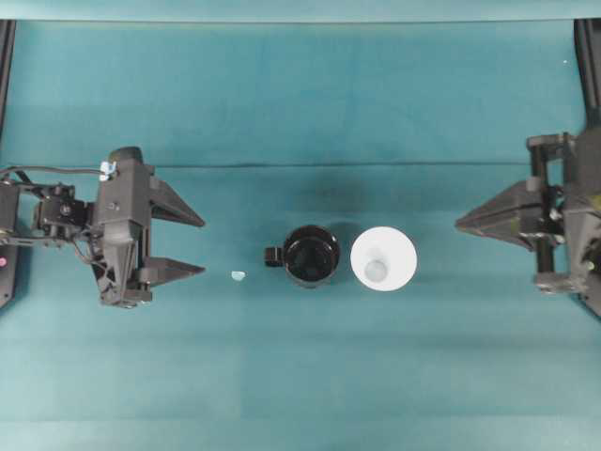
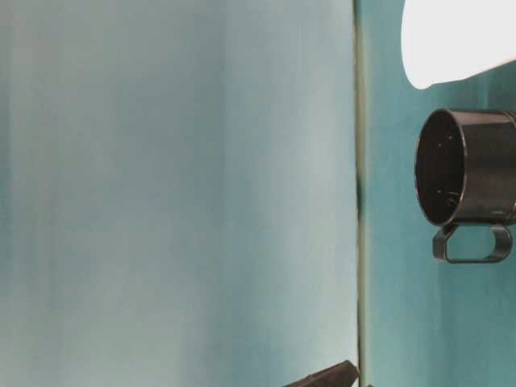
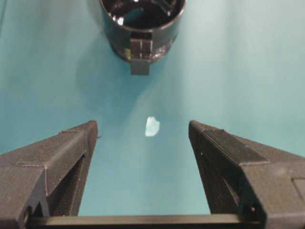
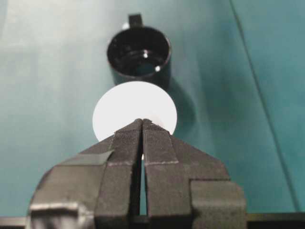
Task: Put the paper cup into the moved cup holder.
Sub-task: 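Lower the right gripper onto the white paper cup's rim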
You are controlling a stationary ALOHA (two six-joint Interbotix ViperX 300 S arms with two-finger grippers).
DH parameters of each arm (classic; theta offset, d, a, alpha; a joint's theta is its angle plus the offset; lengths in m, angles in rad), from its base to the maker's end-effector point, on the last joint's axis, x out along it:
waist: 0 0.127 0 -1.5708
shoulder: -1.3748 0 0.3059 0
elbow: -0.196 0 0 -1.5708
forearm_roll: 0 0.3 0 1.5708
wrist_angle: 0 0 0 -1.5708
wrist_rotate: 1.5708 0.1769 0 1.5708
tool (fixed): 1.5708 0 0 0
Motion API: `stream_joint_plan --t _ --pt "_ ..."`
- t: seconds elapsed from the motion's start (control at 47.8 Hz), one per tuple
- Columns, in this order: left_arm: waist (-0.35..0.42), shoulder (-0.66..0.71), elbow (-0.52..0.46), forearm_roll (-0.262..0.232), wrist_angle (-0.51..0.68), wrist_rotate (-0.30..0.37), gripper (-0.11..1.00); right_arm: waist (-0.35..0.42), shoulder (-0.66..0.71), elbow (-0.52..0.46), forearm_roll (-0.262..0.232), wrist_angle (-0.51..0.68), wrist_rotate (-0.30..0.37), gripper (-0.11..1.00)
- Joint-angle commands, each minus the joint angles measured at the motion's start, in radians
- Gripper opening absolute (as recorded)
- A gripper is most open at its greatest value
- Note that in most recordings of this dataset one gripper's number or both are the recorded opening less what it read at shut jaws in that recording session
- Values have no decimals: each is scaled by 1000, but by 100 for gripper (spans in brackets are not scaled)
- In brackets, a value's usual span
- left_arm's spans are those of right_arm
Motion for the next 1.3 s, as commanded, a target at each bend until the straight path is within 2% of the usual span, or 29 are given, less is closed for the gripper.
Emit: stream_joint_plan --t 0.0,0.126,0.209,0.272,0.398,0.502,0.691,0.858,1.276 --pt "-2 -9 -8 2 -5 -2 78 -14 54 -54 3 28 38 7" --pt "-2 -8 -8 2 -2 -2 77 -18 133 -110 5 110 72 16" --pt "-2 -9 -6 2 8 -2 78 -26 199 -173 5 210 107 28" --pt "0 -9 -8 2 15 0 77 -31 242 -216 5 284 132 43" --pt "-2 -9 -8 2 25 -2 77 -40 325 -284 5 400 173 79" --pt "-2 -9 -8 2 25 -2 78 -40 396 -345 3 453 184 97" --pt "-2 -9 -8 2 25 -2 77 -41 489 -431 3 476 186 95" --pt "-2 -9 -8 2 26 -14 77 -44 554 -469 5 489 190 95" --pt "-3 -9 -9 0 25 -25 77 -49 666 -453 3 482 245 95"
